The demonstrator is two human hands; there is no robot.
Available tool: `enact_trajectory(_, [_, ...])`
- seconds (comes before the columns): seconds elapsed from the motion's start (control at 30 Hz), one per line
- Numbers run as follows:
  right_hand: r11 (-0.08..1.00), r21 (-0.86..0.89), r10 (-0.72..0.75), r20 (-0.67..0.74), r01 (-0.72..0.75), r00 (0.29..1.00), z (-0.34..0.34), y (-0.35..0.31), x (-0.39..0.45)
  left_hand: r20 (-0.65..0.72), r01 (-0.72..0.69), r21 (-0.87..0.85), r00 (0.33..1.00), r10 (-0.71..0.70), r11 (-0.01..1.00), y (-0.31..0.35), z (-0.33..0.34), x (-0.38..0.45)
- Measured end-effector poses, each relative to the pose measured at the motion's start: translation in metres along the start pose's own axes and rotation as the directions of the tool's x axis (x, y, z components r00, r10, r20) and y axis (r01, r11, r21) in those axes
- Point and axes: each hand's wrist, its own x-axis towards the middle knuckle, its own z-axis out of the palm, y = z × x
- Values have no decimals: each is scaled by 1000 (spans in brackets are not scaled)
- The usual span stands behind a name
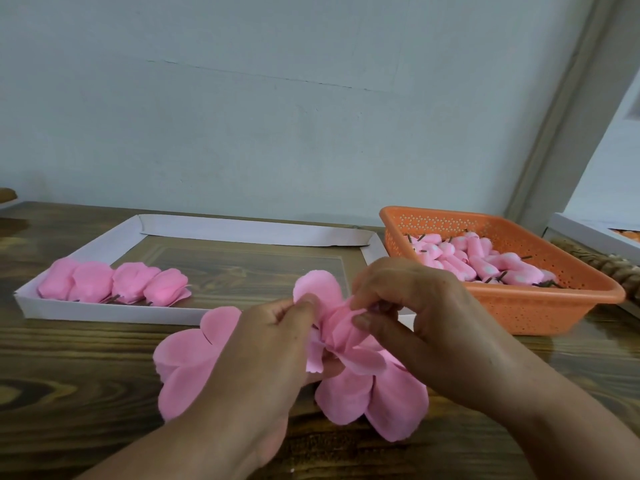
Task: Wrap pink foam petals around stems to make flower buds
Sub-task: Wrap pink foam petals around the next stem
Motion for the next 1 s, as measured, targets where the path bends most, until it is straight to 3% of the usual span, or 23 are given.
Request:
enact_trajectory(0.1, [1000, -3, -21, 28, 21, 999, 0, -1, 0, -50, 49, -76, 997, -53, 996, 1, -2, 1])
enact_trajectory(0.17, [999, -3, -38, 43, 38, 998, 0, -1, 0, -22, 42, -37, 999, -43, 998, -1, -2, 2])
enact_trajectory(0.43, [997, 45, 67, -48, -64, 997, 0, 3, -1, 148, -162, 195, 980, 134, 967, -6, -2, -4])
enact_trajectory(0.67, [978, 119, 176, -41, -170, 983, -1, 6, -1, 213, -229, 226, 960, 182, 947, -6, -2, -4])
enact_trajectory(0.8, [976, 135, 169, 10, -169, 986, -4, 5, 1, 259, -235, 216, 950, 176, 948, -1, -1, -8])
enact_trajectory(0.9, [967, 182, 178, 0, -175, 984, -4, 5, 1, 155, -223, 243, 970, 189, 944, 3, -1, -10])
enact_trajectory(1.0, [951, 208, 227, 29, -228, 974, -4, 4, 0, 85, -126, 213, 990, 110, 969, 3, -1, -7])
